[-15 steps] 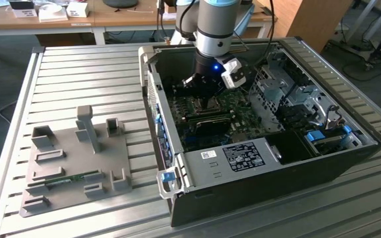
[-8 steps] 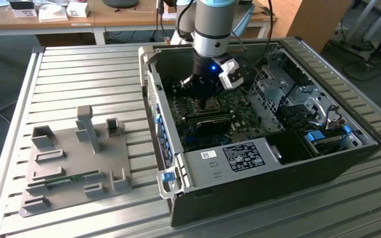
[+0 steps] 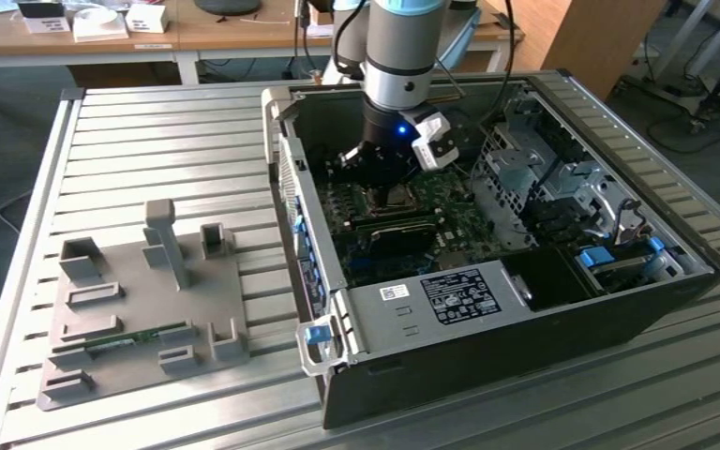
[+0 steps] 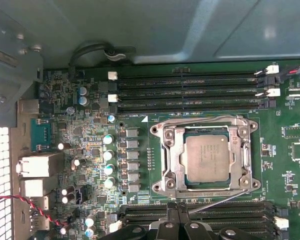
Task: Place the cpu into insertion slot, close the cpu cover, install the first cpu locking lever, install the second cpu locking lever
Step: 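Install the second cpu locking lever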
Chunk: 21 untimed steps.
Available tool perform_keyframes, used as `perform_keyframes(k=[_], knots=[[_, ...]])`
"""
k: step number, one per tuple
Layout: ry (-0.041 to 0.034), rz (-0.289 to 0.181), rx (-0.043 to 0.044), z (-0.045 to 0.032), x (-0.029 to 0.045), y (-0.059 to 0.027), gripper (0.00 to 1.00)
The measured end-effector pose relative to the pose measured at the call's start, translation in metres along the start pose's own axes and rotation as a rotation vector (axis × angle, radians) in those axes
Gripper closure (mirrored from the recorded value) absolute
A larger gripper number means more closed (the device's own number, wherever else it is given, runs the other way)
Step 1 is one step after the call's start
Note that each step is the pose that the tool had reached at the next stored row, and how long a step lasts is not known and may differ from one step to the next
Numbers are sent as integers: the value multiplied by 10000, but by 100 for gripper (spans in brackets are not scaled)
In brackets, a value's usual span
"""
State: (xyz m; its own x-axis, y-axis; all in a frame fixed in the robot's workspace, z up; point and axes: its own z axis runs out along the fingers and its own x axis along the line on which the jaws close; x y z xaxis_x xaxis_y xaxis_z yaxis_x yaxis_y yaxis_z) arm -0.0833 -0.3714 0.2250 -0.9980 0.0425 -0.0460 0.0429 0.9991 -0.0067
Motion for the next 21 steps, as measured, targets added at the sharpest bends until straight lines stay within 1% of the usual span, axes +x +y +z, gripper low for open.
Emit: perform_keyframes(k=[1, 2, 3, 4, 5, 21], knots=[[8, 0, 0, 1, 0, 0, 89], [61, 0, -2, 3, 0, 1, 89], [83, 0, 0, 2, 0, 1, 89], [84, 1, 1, 2, 0, 0, 89], [111, -1, 4, 1, 0, 0, 89], [114, 0, 3, 19, 23, -1, 89]])
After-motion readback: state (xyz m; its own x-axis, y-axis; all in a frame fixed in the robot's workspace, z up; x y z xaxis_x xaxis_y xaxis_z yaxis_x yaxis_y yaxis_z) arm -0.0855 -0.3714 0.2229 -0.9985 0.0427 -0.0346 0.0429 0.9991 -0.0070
